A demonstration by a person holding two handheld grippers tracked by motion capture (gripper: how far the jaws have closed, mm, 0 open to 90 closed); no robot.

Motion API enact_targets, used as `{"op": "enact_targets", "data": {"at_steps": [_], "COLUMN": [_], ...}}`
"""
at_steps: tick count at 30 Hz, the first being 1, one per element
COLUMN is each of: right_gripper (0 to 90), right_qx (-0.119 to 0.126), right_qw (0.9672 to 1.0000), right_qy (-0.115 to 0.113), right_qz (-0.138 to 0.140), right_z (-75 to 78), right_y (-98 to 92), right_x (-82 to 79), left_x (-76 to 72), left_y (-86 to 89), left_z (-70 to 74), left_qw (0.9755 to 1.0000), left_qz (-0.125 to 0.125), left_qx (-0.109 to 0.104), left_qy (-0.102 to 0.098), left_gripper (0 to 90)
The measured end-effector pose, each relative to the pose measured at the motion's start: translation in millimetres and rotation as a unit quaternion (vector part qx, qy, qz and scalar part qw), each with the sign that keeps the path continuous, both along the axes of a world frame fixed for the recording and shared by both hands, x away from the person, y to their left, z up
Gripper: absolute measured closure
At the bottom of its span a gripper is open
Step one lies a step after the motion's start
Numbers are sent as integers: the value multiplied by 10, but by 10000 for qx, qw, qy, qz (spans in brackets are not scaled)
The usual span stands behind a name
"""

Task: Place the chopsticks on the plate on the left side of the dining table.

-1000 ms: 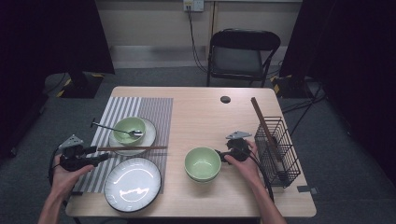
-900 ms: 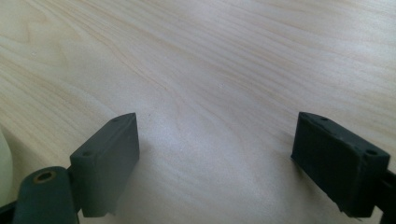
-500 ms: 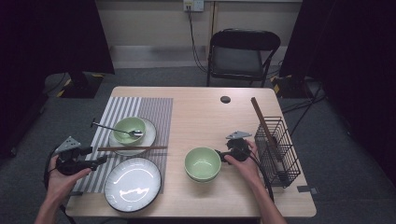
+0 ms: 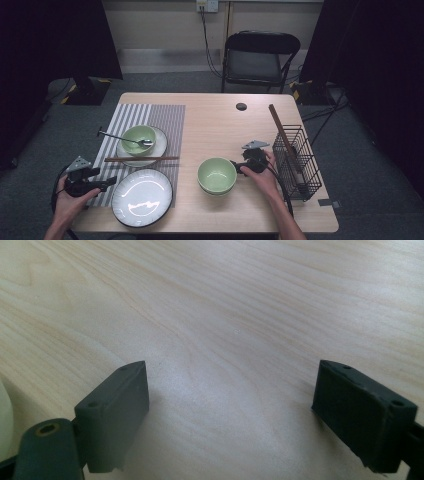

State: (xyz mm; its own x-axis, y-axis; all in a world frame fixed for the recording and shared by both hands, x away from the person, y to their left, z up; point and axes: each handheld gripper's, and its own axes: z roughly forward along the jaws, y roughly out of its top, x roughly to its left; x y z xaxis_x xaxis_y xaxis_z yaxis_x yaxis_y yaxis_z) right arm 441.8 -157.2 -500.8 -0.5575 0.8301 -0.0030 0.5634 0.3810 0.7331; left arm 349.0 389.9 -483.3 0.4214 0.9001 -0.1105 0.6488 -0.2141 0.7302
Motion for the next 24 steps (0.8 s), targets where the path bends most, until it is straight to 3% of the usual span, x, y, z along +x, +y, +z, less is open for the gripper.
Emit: {"op": "enact_targets", "data": {"at_steps": [6, 10, 24], "right_gripper": [143, 142, 143], "right_qx": [-2, -1, -6], "right_qw": [10000, 10000, 10000], "right_qy": [1, 0, -2], "right_qz": [-2, -2, -7], "right_z": [0, 0, -1], "right_y": [0, 0, 4], "right_x": [0, 0, -5], "left_x": [44, 30, 30], "left_y": [-74, -114, -118], "left_z": [-134, -191, -193], "left_qw": [9998, 9988, 9988], "left_qz": [90, 2, 35], "left_qx": [194, 422, 421], "left_qy": [25, -251, -256], "left_gripper": [169, 142, 144]}}
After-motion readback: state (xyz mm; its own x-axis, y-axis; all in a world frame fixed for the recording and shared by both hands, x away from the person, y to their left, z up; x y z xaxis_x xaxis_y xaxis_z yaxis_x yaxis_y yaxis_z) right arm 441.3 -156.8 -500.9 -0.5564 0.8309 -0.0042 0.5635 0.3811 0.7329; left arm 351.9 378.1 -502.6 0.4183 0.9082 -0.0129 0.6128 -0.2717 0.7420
